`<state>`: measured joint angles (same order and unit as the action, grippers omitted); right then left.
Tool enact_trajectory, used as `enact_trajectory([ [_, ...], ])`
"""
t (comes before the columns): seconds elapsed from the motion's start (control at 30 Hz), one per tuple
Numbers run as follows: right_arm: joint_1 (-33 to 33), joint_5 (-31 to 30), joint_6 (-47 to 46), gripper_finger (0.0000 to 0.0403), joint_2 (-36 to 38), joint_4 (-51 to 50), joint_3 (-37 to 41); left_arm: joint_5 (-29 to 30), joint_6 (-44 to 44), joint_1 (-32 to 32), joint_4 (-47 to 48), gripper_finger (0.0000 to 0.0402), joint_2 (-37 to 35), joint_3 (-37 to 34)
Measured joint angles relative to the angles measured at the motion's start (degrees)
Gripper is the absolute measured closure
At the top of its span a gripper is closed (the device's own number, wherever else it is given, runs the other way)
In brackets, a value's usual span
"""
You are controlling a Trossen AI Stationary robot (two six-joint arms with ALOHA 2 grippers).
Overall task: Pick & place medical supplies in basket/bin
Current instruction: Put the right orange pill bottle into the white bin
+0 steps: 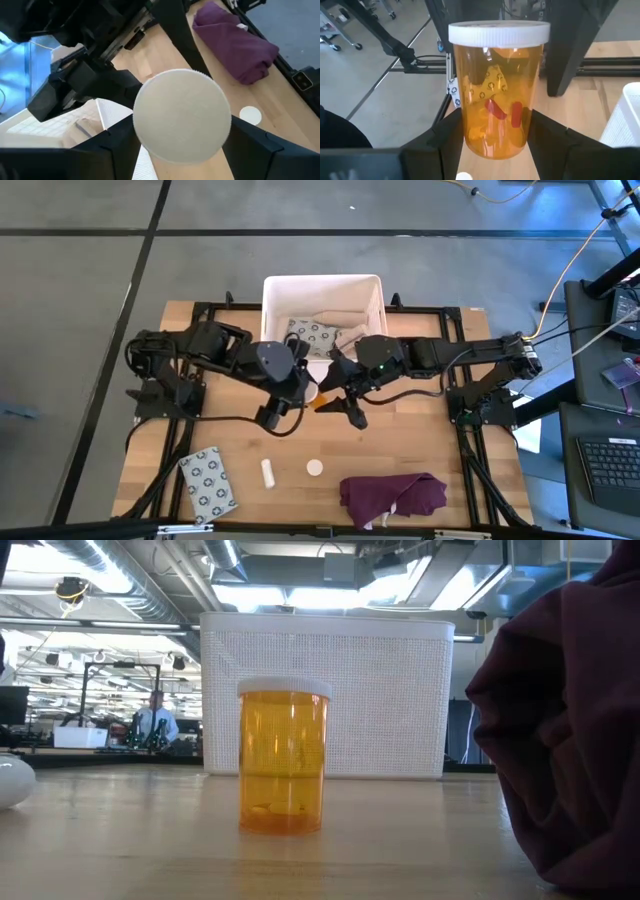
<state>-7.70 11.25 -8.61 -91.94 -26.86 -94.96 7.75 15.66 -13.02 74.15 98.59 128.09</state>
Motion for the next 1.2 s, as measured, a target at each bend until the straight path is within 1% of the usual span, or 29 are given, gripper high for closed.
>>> enact_trajectory([
  [0.23,0.0,0.0,0.1,0.0211,0.0,-0.4,0.0,-0.8,0.0,0.0,-2.7,0.0172,0.0,0.0],
  [0.6,0.0,0.1,0.5,0.0211,0.1,-0.4,0.0,-1.7,-0.6,0.0,-2.6,0.0192,0.0,0.0],
  [0.7,0.2,2.9,1.2,0.0209,0.1,-0.4,0.0,-1.7,-0.9,0.0,-2.9,0.0192,0.0,0.0],
  [0.77,0.7,4.5,0.1,0.0199,0.2,-0.9,0.0,-1.7,-1.3,0.0,-3.1,0.0191,0.0,0.0],
  [0.83,1.1,5.4,-0.3,0.0178,0.9,-4.1,0.0,-1.4,-1.2,0.0,-2.9,0.0191,0.0,0.0],
  [0.93,2.0,5.6,3.4,0.0138,2.2,-8.6,0.0,-1.3,-1.2,0.0,-2.8,0.0192,-0.1,0.0],
  [1.0,2.4,3.9,5.0,0.0115,3.4,-11.4,0.0,-1.2,-1.2,0.0,-2.6,0.0193,-0.1,0.0],
  [1.07,3.0,0.6,5.7,0.0099,4.7,-15.1,0.0,-0.3,-1.1,0.0,-2.3,0.0196,-0.1,0.0],
  [1.13,3.6,-2.0,5.7,0.0088,5.8,-20.3,0.0,2.1,-0.7,0.2,-1.4,0.0197,-0.1,0.0],
  [1.2,4.3,-3.5,4.9,0.0084,6.6,-26.1,0.0,6.0,-0.7,0.9,-0.1,0.0198,-0.3,0.0],
])
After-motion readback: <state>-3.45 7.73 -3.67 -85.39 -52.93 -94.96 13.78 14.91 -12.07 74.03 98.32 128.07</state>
